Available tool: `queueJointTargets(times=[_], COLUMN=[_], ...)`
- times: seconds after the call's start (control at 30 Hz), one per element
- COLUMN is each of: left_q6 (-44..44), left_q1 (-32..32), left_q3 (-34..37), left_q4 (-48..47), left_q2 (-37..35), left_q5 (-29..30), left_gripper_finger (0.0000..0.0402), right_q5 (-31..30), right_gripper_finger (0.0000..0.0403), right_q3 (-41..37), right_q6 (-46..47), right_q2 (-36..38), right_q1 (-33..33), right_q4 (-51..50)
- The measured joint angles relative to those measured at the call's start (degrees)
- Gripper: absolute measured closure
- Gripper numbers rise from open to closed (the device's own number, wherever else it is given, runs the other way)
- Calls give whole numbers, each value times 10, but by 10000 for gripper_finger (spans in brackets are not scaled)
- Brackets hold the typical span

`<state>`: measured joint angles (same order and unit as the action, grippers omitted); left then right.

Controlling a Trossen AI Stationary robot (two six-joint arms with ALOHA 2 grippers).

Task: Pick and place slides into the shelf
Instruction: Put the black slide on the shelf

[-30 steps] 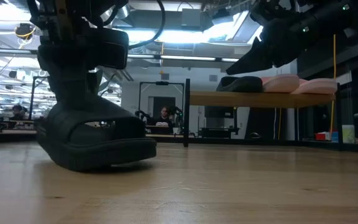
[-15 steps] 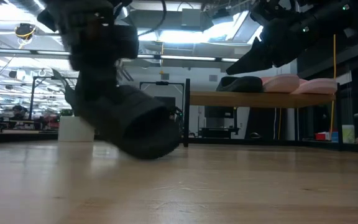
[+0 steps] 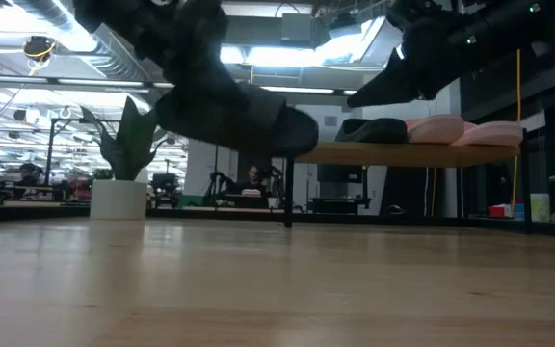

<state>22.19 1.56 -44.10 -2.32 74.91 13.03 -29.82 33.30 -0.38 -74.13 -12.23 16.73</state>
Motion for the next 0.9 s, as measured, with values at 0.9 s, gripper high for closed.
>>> queueJointTargets(times=[0.9], left_q6=[-154], left_q1=[-45], left_q3=[-1], left_q4=[284], left_q2=[0], left_q5=[29], left_gripper_finger=[400], right_q5=[1], right_gripper_finger=[390], right_q3=[0], right_q6=[-190], right_q2=[0], right_q1=[0], right_q4=[203])
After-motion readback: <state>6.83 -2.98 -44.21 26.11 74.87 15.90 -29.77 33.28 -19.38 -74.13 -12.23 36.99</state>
